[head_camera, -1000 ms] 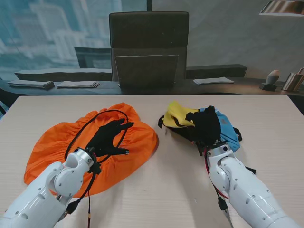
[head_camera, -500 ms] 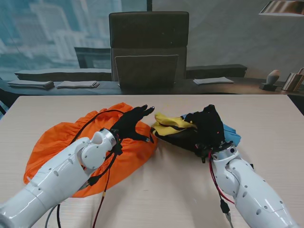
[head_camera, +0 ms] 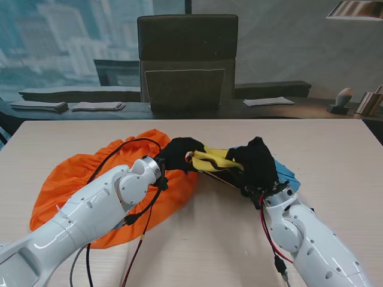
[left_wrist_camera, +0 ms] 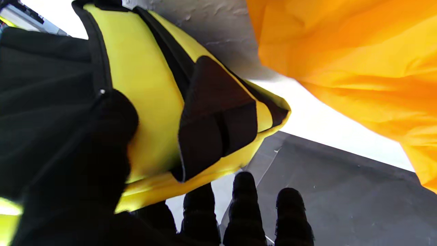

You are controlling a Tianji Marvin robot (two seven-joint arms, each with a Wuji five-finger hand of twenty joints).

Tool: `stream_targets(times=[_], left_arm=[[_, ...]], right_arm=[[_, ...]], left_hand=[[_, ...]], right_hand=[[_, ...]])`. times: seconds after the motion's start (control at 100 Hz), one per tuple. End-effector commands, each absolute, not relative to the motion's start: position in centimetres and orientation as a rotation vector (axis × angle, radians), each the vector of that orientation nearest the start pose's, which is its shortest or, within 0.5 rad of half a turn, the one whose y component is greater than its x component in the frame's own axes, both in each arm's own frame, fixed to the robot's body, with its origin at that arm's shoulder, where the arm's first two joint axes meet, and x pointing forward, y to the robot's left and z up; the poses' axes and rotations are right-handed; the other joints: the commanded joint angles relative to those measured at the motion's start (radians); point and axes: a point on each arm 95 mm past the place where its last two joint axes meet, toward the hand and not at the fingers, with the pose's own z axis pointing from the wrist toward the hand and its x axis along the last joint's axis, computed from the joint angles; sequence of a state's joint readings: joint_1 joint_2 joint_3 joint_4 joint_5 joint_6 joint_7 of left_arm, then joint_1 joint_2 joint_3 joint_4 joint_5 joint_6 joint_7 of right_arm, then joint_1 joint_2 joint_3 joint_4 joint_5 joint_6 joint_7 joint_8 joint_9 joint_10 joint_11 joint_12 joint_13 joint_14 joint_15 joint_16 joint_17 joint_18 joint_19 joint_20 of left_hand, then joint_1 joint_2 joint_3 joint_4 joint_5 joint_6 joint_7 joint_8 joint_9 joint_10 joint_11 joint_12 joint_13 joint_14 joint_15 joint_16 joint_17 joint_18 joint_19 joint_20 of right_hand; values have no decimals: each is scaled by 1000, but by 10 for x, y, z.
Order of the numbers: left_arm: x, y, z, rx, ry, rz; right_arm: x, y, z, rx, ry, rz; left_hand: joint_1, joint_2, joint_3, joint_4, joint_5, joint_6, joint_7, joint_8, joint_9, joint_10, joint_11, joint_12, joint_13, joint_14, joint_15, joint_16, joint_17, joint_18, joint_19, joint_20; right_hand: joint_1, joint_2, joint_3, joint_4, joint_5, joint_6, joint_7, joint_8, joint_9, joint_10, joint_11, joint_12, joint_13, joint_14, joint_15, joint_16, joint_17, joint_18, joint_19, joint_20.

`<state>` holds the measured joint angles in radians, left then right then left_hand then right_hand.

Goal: Fit a rain cover over a backpack

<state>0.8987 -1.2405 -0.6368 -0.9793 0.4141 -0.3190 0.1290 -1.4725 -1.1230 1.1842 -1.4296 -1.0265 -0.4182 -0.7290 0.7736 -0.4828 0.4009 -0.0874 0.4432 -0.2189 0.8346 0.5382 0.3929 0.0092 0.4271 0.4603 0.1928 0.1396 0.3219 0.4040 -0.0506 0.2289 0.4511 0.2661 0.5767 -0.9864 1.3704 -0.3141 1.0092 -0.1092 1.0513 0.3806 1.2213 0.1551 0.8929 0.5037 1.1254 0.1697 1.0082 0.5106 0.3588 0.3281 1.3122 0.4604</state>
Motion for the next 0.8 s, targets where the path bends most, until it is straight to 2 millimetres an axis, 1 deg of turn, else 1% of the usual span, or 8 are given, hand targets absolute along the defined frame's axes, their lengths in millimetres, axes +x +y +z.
stream_targets(times=[0.0,0.12,0.14,0.16,0.2,0.4,0.52,0.79], left_arm=[[525,-122,-297,-1258,1621,-2032],[531,-120,-284,-1307,1552,-2079],[532,-119,-282,-1314,1539,-2085],[533,-119,-279,-1326,1521,-2093],[535,-118,-275,-1356,1488,-2107],[533,-112,-261,-1397,1448,-2100],[530,-110,-260,-1409,1428,-2097],[530,-114,-250,-1416,1390,-2120]], right_arm=[[403,6,-279,669,1041,2111],[405,-6,-275,680,1100,2074],[404,-8,-275,690,1122,2058],[404,-11,-275,701,1144,2044],[403,-16,-274,715,1174,2026],[407,-33,-274,725,1277,1903],[408,-39,-277,807,1351,1803],[396,-34,-274,867,1419,1763]], left_hand=[[105,106,-62,26,147,-138,169,60,120,-32,56,-27,73,-25,53,11,-10,-2,124,38],[171,165,-113,24,140,-53,191,163,396,-17,82,31,291,-28,144,29,55,17,274,104],[179,173,-116,25,130,-34,197,173,410,-13,82,60,308,-21,155,35,66,20,287,110],[189,178,-118,26,119,-12,205,183,419,-6,83,93,319,-12,169,45,73,22,301,117],[202,181,-114,29,104,18,222,200,431,10,91,135,330,7,187,59,81,28,317,125],[236,182,-108,21,100,74,234,221,432,29,87,194,322,33,211,80,93,7,355,144],[241,179,-101,26,103,128,239,226,445,52,99,211,342,70,232,90,113,9,381,157],[155,122,68,25,125,173,263,229,497,78,137,282,415,122,309,150,167,29,429,182]], right_hand=[[60,53,57,-12,13,-82,32,41,-2,25,-9,11,16,-29,-3,15,-1,7,28,29],[-68,139,-122,-22,-171,-24,-96,8,-198,15,-34,9,-169,-27,-87,2,-95,-19,-9,22],[-132,168,-146,14,-193,14,-227,60,-265,16,-49,6,-235,-25,-116,-1,-136,-31,-29,24],[-207,187,-167,103,-248,51,-360,142,-362,18,-69,-10,-342,-28,-154,-11,-200,-55,-55,28],[-296,172,-210,118,-385,85,-440,156,-514,16,-100,-31,-502,-46,-219,-34,-297,-91,-95,28],[-525,105,-201,86,-819,183,-529,-62,-917,-13,-251,-176,-785,-120,-499,-155,-453,-134,-321,53],[-552,117,-201,76,-912,242,-549,-156,-1018,-5,-323,-212,-857,-138,-639,-210,-471,-143,-476,29],[-588,106,-178,70,-897,297,-551,-216,-1022,42,-357,-232,-832,-102,-700,-226,-452,-111,-535,68]])
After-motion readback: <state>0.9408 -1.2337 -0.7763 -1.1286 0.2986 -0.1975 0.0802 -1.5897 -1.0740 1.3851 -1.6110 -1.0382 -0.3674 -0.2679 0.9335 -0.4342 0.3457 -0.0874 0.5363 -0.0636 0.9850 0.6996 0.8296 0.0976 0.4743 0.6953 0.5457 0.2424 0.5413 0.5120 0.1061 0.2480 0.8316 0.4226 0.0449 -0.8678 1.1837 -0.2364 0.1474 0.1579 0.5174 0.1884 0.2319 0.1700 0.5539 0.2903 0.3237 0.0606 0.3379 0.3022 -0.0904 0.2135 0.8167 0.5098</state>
